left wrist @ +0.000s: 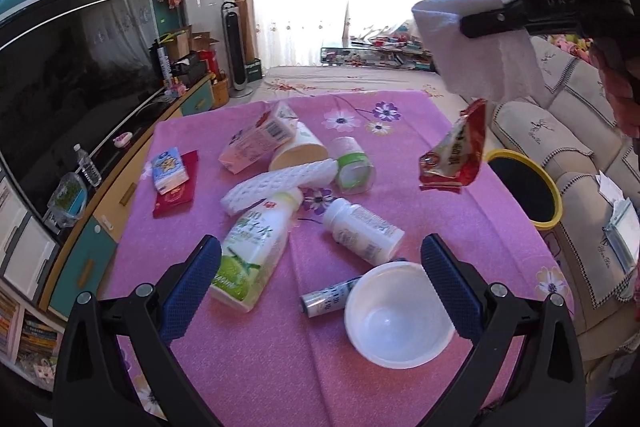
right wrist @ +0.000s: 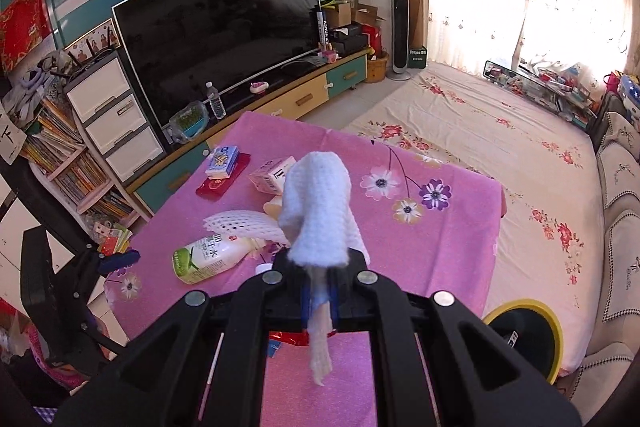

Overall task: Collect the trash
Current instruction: 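Grasp the red snack bag with the left gripper while the right gripper holds the tissue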

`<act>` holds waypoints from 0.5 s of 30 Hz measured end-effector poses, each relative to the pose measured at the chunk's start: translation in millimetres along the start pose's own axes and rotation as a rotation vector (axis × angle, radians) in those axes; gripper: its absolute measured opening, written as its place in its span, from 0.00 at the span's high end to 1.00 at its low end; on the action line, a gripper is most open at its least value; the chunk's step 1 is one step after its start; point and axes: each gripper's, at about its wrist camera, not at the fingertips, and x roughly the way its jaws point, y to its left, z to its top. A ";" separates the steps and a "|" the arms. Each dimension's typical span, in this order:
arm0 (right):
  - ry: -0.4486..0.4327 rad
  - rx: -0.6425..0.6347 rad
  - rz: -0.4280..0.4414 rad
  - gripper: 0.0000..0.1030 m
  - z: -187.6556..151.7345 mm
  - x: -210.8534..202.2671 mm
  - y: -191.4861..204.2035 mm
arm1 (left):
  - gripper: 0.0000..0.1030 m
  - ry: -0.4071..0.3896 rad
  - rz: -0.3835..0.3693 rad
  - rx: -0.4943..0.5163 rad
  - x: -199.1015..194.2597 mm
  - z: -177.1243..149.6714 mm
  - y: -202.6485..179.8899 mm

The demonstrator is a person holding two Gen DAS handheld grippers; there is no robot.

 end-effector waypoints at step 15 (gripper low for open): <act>-0.005 -0.045 0.098 0.93 18.2 -28.1 31.4 | 0.05 -0.040 -0.321 0.201 47.9 55.7 -81.0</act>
